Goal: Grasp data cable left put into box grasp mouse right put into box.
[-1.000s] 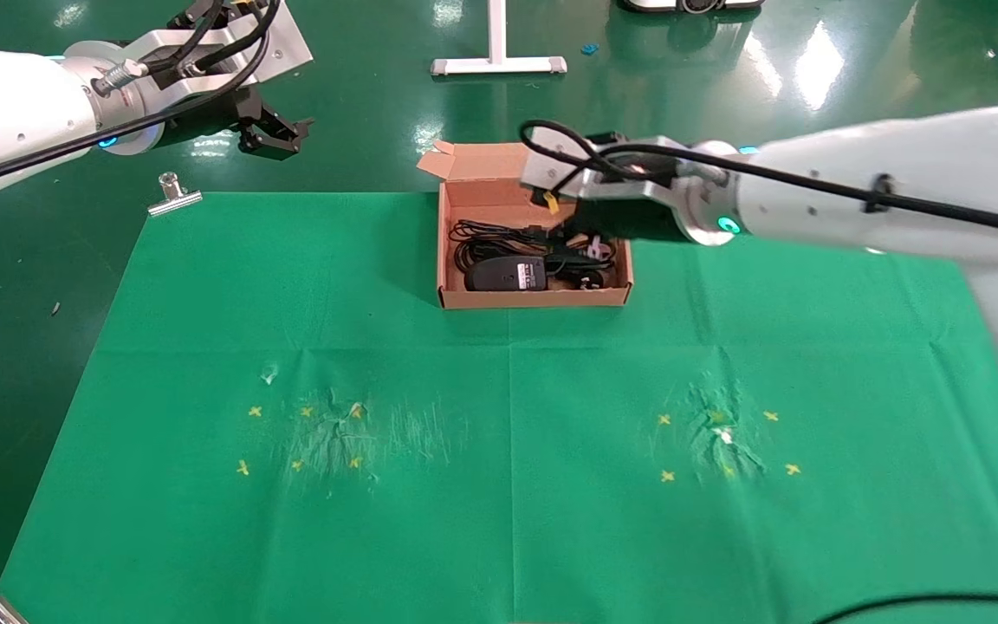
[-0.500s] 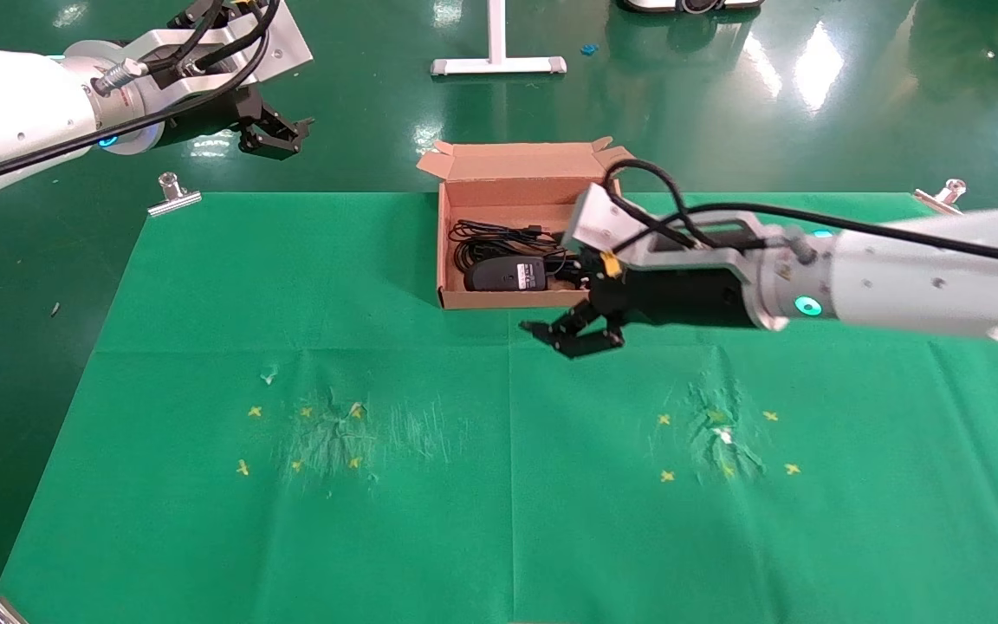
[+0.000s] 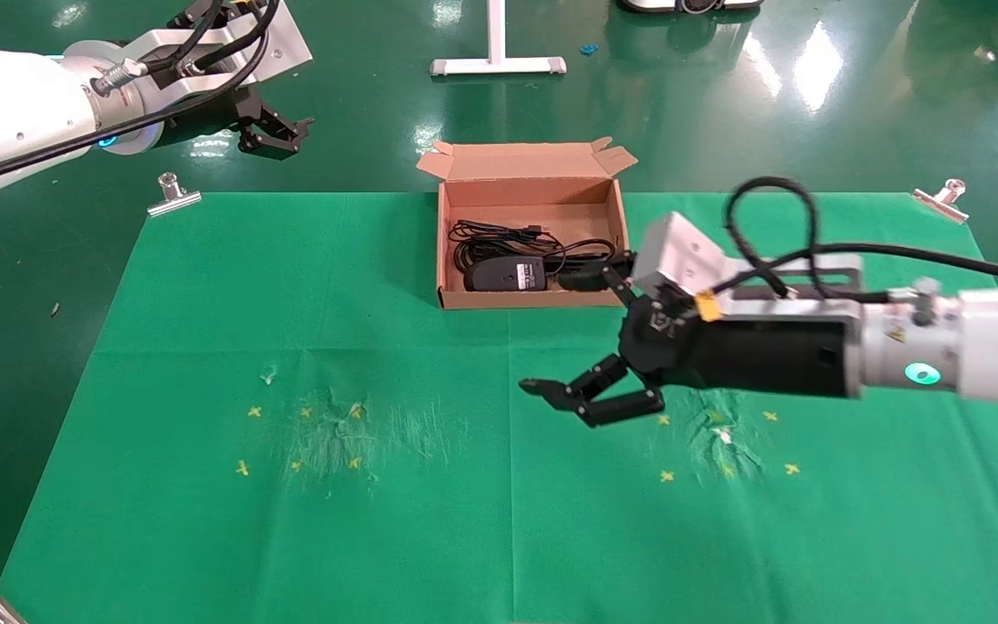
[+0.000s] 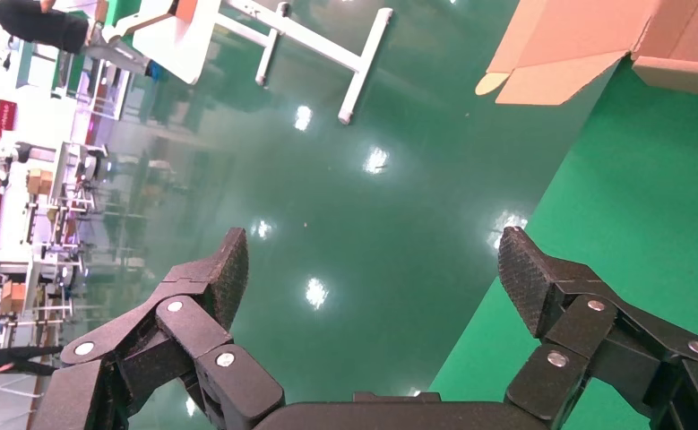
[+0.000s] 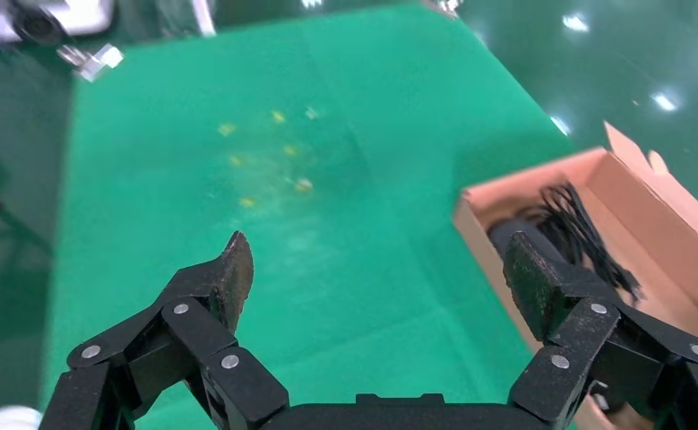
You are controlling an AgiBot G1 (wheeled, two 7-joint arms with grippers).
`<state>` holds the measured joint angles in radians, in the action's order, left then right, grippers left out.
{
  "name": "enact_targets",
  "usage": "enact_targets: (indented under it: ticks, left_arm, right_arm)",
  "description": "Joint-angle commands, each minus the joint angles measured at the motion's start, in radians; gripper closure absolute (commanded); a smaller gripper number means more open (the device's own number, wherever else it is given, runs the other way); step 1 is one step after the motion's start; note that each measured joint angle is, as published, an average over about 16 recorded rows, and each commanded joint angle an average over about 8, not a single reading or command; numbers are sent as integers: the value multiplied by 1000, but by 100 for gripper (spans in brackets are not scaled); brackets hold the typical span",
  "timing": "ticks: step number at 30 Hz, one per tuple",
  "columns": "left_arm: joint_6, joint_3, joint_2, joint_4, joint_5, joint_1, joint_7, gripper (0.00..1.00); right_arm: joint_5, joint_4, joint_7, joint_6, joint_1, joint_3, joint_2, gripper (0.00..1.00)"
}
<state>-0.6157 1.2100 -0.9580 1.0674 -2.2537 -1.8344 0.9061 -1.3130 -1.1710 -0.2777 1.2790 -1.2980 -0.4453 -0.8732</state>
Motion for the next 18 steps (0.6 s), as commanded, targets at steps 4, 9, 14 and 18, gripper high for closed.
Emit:
enact_targets:
  ticks: [4,9,14,18]
  left_arm:
    - [0,0,0,0,0,0,0,0]
    - [-24,-25,9,6,41,21,-19,0]
    - [-89,-94,35,22,155,77,-73,0]
    - [-147,-155,58,36,254,127,-120,0]
  right_arm:
    - [119,-23,18,44,46,34,53,0]
    - [238,-46,37,88,91,68,107,0]
    - [356,-69,55,132,137,101,160,0]
    - [449,-87,70,167,172,128,202,0]
